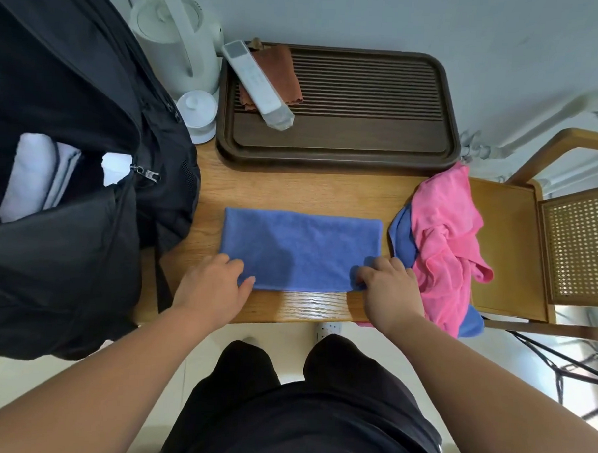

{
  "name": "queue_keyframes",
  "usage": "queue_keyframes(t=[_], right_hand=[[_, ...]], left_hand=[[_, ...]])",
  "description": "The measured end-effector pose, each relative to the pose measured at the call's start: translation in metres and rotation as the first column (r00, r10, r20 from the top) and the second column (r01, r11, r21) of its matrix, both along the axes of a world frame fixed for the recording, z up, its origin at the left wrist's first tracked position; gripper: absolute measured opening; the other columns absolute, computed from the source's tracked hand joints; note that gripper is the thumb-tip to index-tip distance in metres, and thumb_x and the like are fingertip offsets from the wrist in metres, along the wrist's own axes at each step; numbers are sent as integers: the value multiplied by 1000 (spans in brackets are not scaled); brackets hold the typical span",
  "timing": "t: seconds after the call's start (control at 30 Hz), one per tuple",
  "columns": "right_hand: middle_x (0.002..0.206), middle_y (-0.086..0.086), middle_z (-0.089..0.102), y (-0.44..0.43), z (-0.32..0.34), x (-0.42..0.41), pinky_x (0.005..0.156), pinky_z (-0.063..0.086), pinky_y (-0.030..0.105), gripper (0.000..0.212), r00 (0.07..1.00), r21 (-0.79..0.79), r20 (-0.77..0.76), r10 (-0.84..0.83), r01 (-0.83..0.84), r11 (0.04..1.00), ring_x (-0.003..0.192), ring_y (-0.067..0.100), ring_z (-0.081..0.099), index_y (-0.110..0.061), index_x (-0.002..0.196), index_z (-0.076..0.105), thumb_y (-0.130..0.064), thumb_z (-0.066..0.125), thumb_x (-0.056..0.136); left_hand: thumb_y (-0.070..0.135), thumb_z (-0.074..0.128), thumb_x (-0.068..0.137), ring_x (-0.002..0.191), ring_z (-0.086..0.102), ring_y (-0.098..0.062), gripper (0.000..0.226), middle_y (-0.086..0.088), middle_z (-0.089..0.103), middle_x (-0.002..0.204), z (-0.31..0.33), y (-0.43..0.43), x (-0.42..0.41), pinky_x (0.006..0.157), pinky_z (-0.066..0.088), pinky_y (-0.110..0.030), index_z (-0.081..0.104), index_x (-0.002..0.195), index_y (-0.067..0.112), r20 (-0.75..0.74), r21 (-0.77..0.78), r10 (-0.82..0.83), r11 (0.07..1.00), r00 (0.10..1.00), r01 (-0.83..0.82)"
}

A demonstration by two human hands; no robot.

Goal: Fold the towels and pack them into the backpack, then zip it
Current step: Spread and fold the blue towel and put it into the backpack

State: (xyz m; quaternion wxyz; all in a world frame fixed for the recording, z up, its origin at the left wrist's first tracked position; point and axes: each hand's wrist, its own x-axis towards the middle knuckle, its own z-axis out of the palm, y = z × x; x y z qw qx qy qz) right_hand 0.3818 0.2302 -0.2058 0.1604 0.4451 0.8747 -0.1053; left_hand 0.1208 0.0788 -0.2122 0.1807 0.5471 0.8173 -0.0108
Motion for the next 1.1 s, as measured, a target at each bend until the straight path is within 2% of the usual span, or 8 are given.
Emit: queue_keyframes(t=[0.13,0.2,0.27,0.4,0.63,0.93,1.03,1.1], right_hand=[[103,2,60,0,6,-15,81,42,44,40,981,47,-196,-8,18,999,96,31,55,-21,101,69,-43,49,74],[128,5,57,1,10,-37,97,40,49,58,971,-3,-239,-25,25,1000,117,33,52,-20,128,61,-50,37,85],[160,8,30,4,8,-61,118,23,50,71,980,-89,-197,-24,6,996,147,33,26,-23,154,32,-58,23,94],[164,5,-26,8,-19,-84,121,-11,57,80,999,-185,-25,36,-40,982,149,31,-27,-25,158,-12,-69,11,96],[163,10,-28,27,-53,-58,118,-12,63,88,991,-61,7,134,-133,989,149,34,-28,-23,158,-15,-77,11,93],[164,14,-21,27,-57,-56,118,-7,66,91,989,-51,16,150,-149,987,150,36,-22,-22,159,-8,-80,9,91],[163,10,-27,19,-45,-69,115,-12,67,87,996,-36,40,86,-85,996,147,36,-31,-23,158,-16,-77,5,93],[163,9,-27,8,-36,-85,115,-15,66,86,997,-34,0,77,-77,996,146,36,-33,-20,156,-17,-74,7,94]], left_hand=[[44,49,97,107,53,-25,35,-3,58,115,7,23,5,87,47,-40,60,121,20,-31,101,27,995,999,-24],[44,45,99,133,42,-28,52,-7,46,145,6,37,11,108,39,-44,45,144,20,-19,64,20,998,1000,-19],[47,36,102,152,15,-29,65,-8,16,166,0,50,18,122,19,-50,19,158,20,-8,5,0,1000,1000,0],[58,20,101,153,-17,-27,75,-4,-20,166,-19,64,24,124,-1,-54,-12,158,21,1,-108,-18,994,1000,18],[72,14,93,147,-33,-22,84,-1,-40,158,-45,49,22,120,-7,-60,-28,151,28,-8,-189,68,980,998,-68],[69,20,94,151,-23,-24,81,-2,-25,164,-43,47,14,120,-7,-59,-12,157,30,3,-131,19,991,1000,-19],[53,48,96,150,17,-34,73,-9,15,166,-31,46,9,119,17,-54,22,157,23,33,103,250,962,968,-252],[45,61,91,138,34,-36,74,-12,32,157,-24,50,6,110,34,-52,31,152,16,95,131,513,843,853,-522]])
